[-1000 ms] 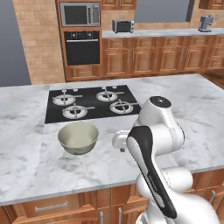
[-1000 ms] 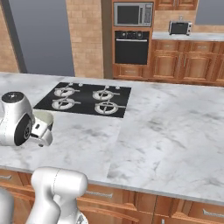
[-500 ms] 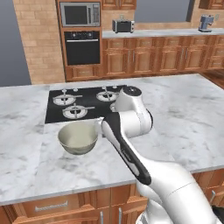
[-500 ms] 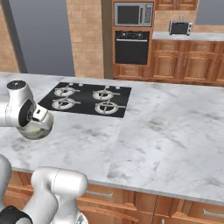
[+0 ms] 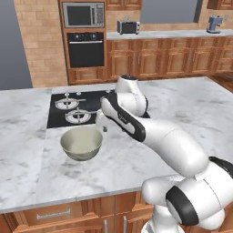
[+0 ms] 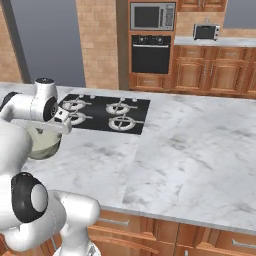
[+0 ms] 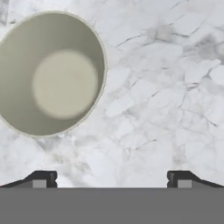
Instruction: Pick the cup and bowl from the counter and place them on the counter next to the sink.
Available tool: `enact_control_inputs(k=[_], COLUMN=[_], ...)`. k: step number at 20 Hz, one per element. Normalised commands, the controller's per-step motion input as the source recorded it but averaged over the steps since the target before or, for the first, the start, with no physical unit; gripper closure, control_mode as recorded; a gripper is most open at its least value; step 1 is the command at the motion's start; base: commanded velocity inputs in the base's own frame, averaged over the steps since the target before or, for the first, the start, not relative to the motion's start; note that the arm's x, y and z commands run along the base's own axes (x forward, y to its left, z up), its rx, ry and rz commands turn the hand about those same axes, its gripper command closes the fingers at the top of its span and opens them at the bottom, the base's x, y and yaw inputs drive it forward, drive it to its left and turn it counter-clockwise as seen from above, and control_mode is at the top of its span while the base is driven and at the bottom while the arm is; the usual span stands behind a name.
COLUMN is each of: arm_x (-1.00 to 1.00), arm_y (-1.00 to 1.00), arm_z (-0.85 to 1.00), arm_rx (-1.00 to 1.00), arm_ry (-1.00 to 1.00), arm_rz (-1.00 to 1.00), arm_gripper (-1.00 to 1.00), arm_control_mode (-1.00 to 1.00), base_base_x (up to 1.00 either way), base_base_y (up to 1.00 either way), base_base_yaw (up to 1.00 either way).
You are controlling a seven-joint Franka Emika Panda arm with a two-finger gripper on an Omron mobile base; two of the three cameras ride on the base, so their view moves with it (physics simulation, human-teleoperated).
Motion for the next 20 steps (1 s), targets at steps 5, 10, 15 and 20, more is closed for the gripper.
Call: enact_control_inputs(k=[5,10,15,20], arm_x=[0.09,0.03,0.2,0.25], arm_y=[0.14,0.25,0.13,0.0], arm_z=[-0.08,-0.21,-0.32,-0.21], arm_rx=[0.0,0.0,0.0,0.0], arm_ry=[0.13,0.07,0.01,0.0], arm_rz=[0.1,0.05,0.05,0.03], arm_gripper=[-1.0,-1.0,-1.0,-1.0], arm_control_mode=[-1.0,-1.0,-1.0,-1.0], base_base_x=[0.0,0.0,0.0,0.0], base_base_y=[0.0,0.0,0.0,0.0], base_base_yaw=[0.0,0.0,0.0,0.0])
